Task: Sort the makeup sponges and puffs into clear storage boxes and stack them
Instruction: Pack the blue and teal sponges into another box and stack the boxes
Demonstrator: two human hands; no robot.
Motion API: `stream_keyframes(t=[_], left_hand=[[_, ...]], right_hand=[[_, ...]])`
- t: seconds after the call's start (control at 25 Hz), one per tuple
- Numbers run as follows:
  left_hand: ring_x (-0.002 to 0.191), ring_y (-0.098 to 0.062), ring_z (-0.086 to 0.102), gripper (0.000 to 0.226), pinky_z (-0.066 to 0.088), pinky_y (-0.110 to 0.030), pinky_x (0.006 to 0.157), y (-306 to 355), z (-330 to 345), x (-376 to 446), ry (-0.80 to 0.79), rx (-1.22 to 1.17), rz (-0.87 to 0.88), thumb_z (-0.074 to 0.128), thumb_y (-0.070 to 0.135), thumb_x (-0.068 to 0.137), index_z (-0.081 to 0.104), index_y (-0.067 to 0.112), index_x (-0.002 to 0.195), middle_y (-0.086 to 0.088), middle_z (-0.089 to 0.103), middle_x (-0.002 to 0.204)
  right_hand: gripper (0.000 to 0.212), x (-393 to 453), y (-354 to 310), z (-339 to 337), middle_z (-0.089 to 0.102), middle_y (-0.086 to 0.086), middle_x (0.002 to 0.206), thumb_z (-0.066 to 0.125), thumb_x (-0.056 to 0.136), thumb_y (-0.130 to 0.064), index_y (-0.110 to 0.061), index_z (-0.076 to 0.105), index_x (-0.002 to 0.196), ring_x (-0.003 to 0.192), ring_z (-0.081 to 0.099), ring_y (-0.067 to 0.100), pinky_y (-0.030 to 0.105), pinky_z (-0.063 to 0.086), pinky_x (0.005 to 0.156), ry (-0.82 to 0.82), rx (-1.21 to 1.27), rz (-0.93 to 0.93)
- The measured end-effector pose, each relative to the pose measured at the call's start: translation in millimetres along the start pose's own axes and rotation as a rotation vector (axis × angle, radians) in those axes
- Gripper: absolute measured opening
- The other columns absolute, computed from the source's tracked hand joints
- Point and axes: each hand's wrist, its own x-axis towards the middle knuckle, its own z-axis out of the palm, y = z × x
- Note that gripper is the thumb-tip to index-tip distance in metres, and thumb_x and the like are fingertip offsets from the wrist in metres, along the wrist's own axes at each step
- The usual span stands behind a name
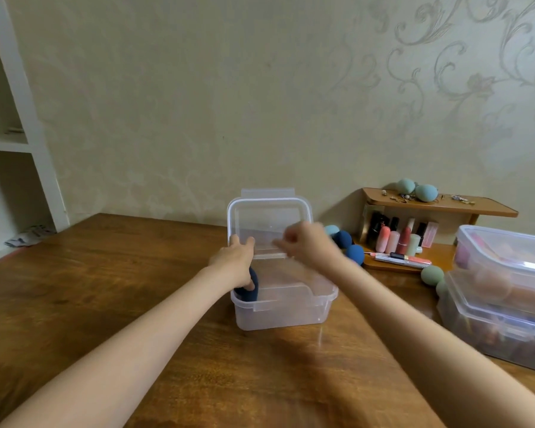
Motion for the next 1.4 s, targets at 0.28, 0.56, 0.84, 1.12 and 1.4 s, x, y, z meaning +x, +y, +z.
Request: stream_keyframes(t=[0.28, 0.56, 0.84, 1.12, 1.4], left_hand=[[0.103, -0.027, 0.051, 0.058, 0.050, -0.028, 0.074, 3.1, 10.4, 4.8, 0.066, 0.063, 0.014, 0.074, 0.022, 0.078, 0.036, 0.013, 0.120, -0.014, 0.036, 0.124], [0.102, -0.026, 0.051, 0.058, 0.046, -0.024, 0.070, 0.3, 13.5, 5.1, 0.096, 0.075, 0.037, 0.073, 0.025, 0.079, 0.035, 0.013, 0.122, -0.015, 0.036, 0.125], [0.102, -0.025, 0.053, 0.057, 0.054, -0.034, 0.085, -3.0, 3.2, 1.8, 0.011, -0.047, 0.024, 0.074, 0.023, 0.078, 0.038, 0.015, 0.121, -0.011, 0.034, 0.127], [0.105, -0.025, 0.051, 0.057, 0.050, -0.032, 0.087, -3.3, 2.5, 0.5, -0.020, -0.153, 0.009, 0.075, 0.015, 0.078, 0.040, 0.016, 0.122, -0.010, 0.033, 0.128], [0.123, -0.032, 0.036, 0.077, 0.034, -0.042, 0.101, 4.1, -1.3, 4.8, -0.037, 0.085, -0.034, 0.070, 0.057, 0.071, 0.035, 0.018, 0.128, -0.010, 0.037, 0.133]], right_hand=[[0.043, 22.1, 125.3, -4.3, 0.045, 0.017, 0.134, 0.045, 0.094, -0.017, -0.023, 0.043, 0.136, 0.120, 0.048, 0.036, 0.042, 0.042, 0.098, -0.154, -0.469, 0.364], [0.033, 17.2, 94.3, -29.4, 0.048, 0.017, 0.122, 0.066, 0.082, -0.009, -0.006, 0.052, 0.113, 0.101, 0.057, 0.031, 0.033, 0.048, 0.083, 0.321, 0.015, 0.194], [0.053, -13.2, 3.1, -13.6, 0.062, 0.009, 0.116, 0.074, 0.077, -0.013, -0.012, 0.046, 0.121, 0.102, 0.061, 0.021, 0.027, 0.050, 0.082, -0.318, 0.081, 0.062], [0.023, -10.7, -6.3, 31.7, 0.056, 0.004, 0.080, 0.070, 0.080, -0.015, -0.013, 0.047, 0.076, 0.078, 0.052, 0.018, 0.017, 0.034, 0.051, -0.170, -0.064, 0.013], [0.021, -4.7, -13.9, 30.2, 0.068, 0.014, 0.108, 0.062, 0.086, -0.010, -0.003, 0.065, 0.105, 0.097, 0.066, 0.028, 0.029, 0.052, 0.073, -0.347, -0.170, 0.004]])
